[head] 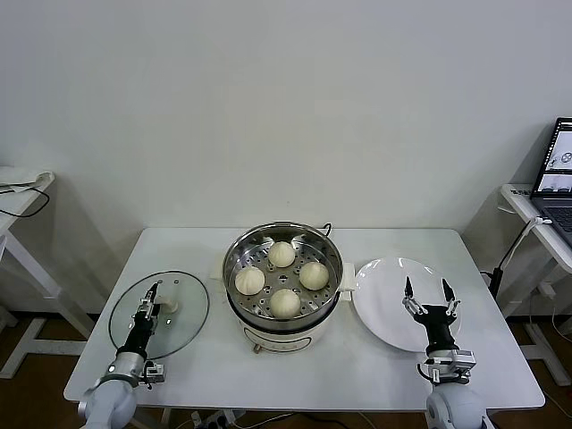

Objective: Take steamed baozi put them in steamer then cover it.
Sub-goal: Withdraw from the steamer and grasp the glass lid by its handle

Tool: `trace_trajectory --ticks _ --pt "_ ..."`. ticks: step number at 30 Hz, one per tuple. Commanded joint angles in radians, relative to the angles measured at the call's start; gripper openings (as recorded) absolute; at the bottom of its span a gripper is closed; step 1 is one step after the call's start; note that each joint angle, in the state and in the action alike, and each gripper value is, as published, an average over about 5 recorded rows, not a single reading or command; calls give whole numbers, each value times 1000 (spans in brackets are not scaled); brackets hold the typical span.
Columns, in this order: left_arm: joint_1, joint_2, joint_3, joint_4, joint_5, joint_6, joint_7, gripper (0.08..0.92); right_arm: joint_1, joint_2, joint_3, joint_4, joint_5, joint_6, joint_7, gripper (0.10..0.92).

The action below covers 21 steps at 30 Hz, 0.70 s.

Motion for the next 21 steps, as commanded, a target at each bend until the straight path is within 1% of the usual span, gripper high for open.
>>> trace_trajectory --ticks 1,8,11,13,18,21 --pt "-20 -2 5 36 -3 8 14 539 0 3 1 8 -4 -1 2 823" --pt "-26 -7 -2 44 -31 -6 -11 340 0 8 -1 15 -10 -1 3 823" --pt "-20 -5 -13 18 -50 -14 -27 253 -2 12 -2 14 -15 1 1 823" --pt "-9 -2 -22 -16 -65 -16 -33 213 -2 17 -3 13 -19 2 0 823" --pt "36 11 -65 -147 -96 -25 -44 195 -2 29 -6 13 -28 4 -1 823" --pt "63 24 -107 -257 -117 -19 -39 195 -2 35 -8 13 -32 5 -2 823"
